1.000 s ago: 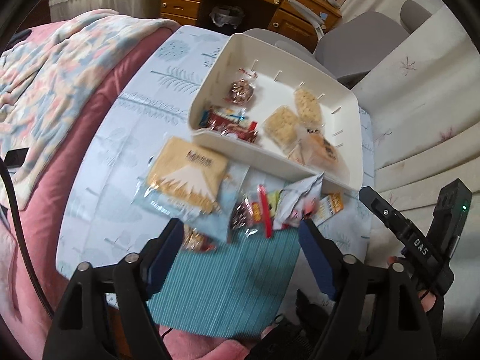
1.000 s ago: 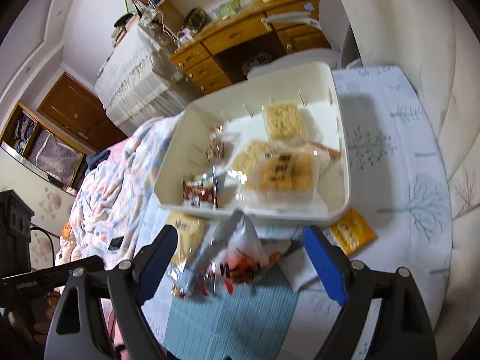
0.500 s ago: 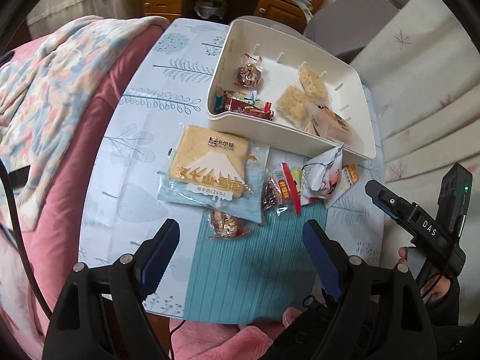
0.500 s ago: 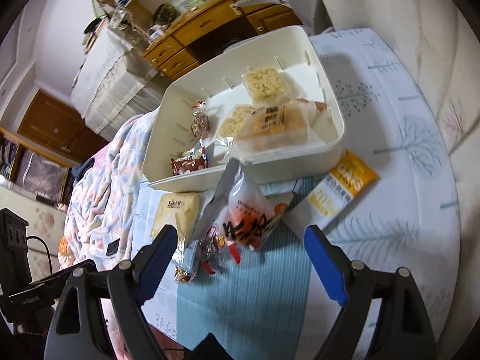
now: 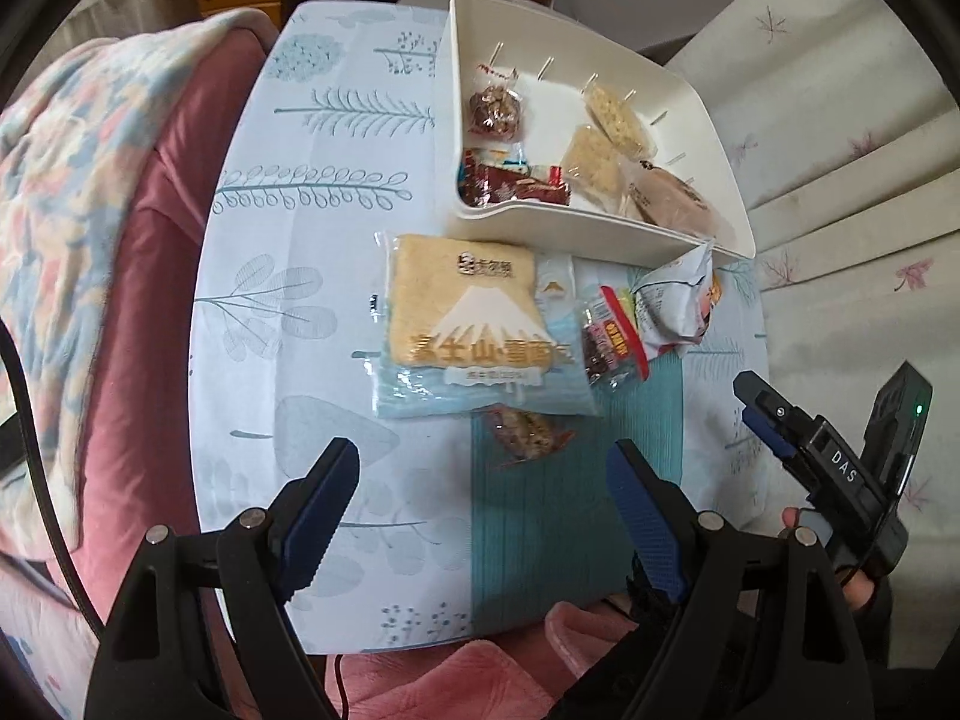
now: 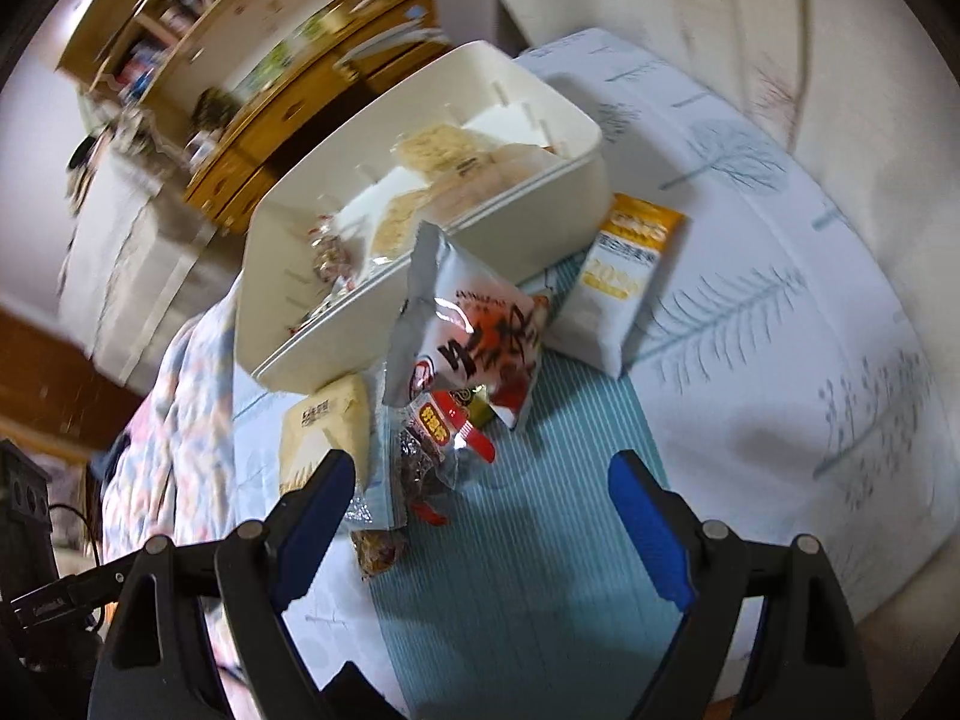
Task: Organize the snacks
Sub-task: 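Move the left tool to the Fuji bread pack while the right tool approaches the white DONGZHO bag, then grasp the Fuji bread pack with the left tool while the right tool grasps the white DONGZHO bag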
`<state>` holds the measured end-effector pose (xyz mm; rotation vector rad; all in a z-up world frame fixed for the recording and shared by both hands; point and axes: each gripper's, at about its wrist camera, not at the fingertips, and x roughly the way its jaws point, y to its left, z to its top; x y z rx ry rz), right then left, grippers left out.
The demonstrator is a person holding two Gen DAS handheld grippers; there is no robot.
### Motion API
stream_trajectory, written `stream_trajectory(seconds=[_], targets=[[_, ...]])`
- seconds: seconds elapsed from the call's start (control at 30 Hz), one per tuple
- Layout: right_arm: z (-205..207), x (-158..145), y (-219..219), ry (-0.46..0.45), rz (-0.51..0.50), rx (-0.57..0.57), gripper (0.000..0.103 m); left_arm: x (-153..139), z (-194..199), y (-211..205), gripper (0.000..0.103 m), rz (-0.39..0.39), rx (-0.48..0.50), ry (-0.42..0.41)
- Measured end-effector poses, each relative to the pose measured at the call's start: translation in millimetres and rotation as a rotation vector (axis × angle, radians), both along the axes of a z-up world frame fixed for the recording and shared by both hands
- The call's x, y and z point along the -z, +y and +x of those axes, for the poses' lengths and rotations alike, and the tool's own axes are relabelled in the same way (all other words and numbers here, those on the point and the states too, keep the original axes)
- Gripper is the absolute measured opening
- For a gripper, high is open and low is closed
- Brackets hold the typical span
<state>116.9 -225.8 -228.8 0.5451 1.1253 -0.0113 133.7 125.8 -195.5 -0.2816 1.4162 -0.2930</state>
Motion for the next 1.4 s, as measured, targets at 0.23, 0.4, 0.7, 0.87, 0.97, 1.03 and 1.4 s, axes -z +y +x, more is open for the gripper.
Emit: stream_trajectory(seconds=[0.23,0.4,0.7,0.87,0.97,1.03,1.4], targets=[[-17.0,-3.6,25.6,-0.045,-0.085,0.070,0.087,28.4,17.5,27.1,0.083,-0.087,0.006,0.078],[-20.1,-10.3,36.6,-0.061,-0.159,0.065,0.087,49.1,28.0,34.1,0.083,-0.161,-0.010,0.130],[-11.4,-14.5,47.2,-0.101,-0.334,-0.041,0.087,97.3,45.2,39.7,0.083,-0.245,-0.137,0.288],[1.5,-5.5,52.8,-0.094,-0.405,-0.121,0.087,114.3,60.0,33.8,0.083,-0.242,-0.180,0.331],[10.5,1.6,53.0,-0.083,-0.415,-0.159,0.087,119.5,67.4,26.1,0.083,-0.221,-0.178,0.347],[17.3,7.4,52.0,-0.073,-0.418,-0.178,0.087,122.5,70.7,22.9,0.083,-0.219,-0.186,0.359],[47.2,31.0,48.3,-0.059,-0.431,-0.249,0.083,132.1,86.0,5.3,0.083,-0.168,-0.211,0.406]])
